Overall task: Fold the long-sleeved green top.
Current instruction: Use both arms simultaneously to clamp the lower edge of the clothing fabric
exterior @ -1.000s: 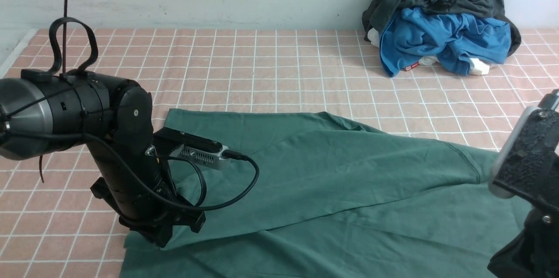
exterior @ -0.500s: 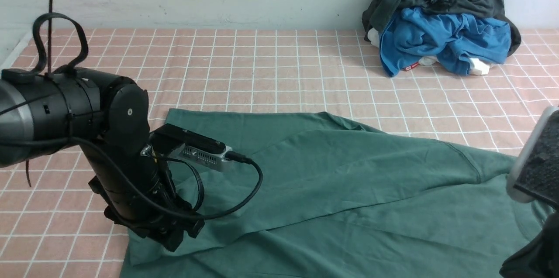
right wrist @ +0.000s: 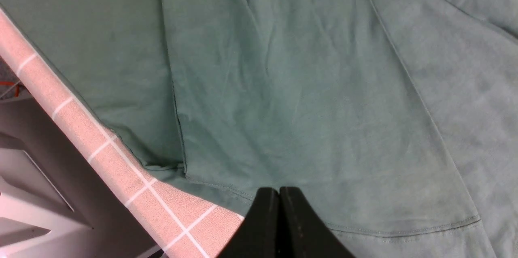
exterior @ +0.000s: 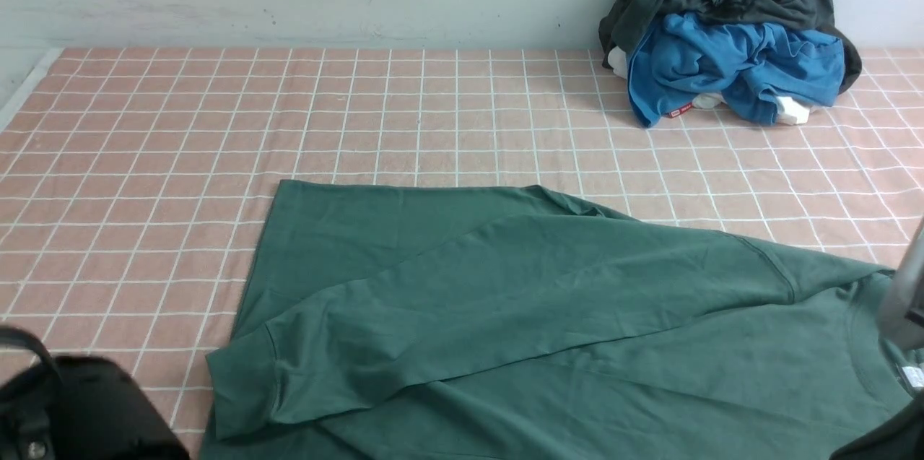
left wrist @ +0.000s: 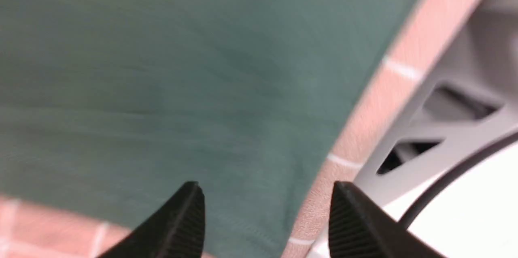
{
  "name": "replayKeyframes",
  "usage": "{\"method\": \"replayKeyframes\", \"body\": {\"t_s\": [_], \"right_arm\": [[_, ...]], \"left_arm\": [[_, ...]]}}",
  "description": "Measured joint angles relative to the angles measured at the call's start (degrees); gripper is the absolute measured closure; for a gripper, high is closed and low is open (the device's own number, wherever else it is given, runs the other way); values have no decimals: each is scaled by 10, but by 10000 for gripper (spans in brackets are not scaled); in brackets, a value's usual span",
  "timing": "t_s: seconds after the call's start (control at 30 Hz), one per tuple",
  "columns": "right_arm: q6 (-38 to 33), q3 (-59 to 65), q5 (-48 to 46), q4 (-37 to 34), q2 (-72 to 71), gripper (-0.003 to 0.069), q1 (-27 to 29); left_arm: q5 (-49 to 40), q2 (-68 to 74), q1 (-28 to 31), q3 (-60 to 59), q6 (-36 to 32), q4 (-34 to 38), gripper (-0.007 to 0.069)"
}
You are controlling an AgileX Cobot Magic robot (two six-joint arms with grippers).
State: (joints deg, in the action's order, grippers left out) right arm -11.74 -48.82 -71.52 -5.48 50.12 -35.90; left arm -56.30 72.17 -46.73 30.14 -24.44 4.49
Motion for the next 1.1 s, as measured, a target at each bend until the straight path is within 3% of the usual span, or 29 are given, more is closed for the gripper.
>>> {"method": "replayKeyframes", "body": {"t_s": [0.27, 0.6, 1.0, 1.1], "right_arm": [[-2, 0, -1, -2, 0, 673, 0], [-4, 0, -1, -2, 0, 673, 0], [-4, 0, -1, -2, 0, 673, 0], [-4, 0, -1, -2, 0, 673, 0]], "left_arm": [[87, -1, -17, -51, -47, -19, 163], [108, -1, -19, -82, -65, -30, 121], [141, -1, -19, -83, -23, -82, 121], [141, -1, -19, -81, 28, -93, 146]]}}
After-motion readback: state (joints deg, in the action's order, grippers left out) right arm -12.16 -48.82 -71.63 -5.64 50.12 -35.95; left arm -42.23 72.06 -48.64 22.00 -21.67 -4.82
